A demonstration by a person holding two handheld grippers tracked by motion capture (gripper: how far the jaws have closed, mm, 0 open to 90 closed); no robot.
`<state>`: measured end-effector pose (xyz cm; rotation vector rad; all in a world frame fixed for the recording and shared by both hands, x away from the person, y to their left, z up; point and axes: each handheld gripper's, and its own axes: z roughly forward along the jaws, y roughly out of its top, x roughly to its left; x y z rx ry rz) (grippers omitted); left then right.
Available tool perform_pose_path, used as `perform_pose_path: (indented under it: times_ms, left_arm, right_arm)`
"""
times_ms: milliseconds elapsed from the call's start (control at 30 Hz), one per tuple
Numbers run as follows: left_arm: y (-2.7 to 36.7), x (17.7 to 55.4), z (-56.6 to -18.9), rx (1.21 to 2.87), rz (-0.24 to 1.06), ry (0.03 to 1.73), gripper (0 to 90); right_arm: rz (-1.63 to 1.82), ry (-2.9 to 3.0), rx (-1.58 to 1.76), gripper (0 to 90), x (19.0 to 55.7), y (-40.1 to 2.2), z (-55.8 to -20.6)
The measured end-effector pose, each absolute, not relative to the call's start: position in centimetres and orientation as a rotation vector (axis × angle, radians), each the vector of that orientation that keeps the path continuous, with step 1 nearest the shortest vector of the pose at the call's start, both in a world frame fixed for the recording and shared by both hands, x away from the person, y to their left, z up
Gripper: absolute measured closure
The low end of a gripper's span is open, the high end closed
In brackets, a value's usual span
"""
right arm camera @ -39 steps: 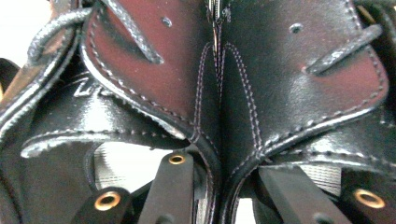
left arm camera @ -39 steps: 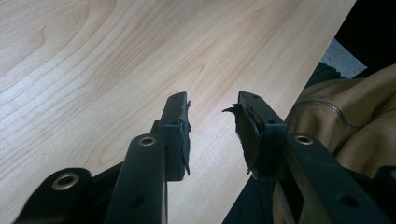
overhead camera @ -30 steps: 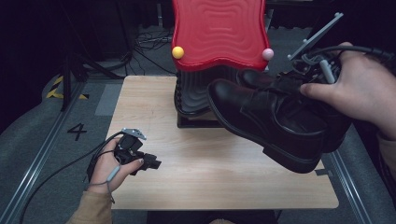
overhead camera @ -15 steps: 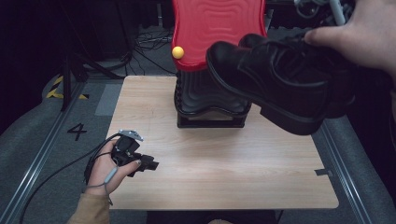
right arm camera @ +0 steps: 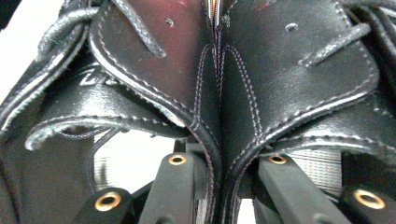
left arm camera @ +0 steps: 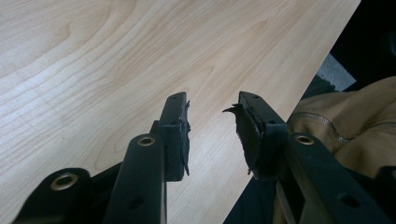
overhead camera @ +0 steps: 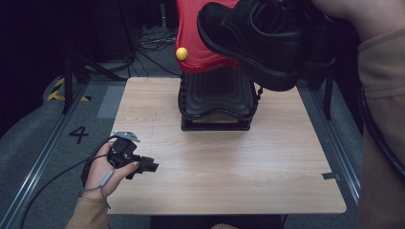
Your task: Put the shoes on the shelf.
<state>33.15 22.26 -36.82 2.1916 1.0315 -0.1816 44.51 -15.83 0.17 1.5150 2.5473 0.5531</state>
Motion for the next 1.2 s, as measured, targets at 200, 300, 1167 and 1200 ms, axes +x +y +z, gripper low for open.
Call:
perform_pose_path:
  times_ms: [200, 300, 1167, 1200]
  left_arm:
    - [23.3, 33.1, -36.5, 2.160, -0.174, 1.032, 64.2]
    - [23.6, 33.0, -36.5, 2.147, -0.172, 1.034, 64.2]
    - [25.5, 33.1, -37.2, 2.104, -0.205, 1.064, 64.1]
    - [25.6, 33.2, -37.4, 2.099, -0.209, 1.070, 64.1]
  right_arm:
    - [0.568, 2.507, 1.563, 80.6, 47.1, -14.6, 0.8]
    - [0.572, 2.484, 1.572, 80.6, 48.5, -14.0, 0.7]
    - [0.695, 2.246, 1.637, 80.5, 54.8, -10.6, 0.8]
    - [0.696, 2.238, 1.636, 80.5, 55.1, -10.5, 0.8]
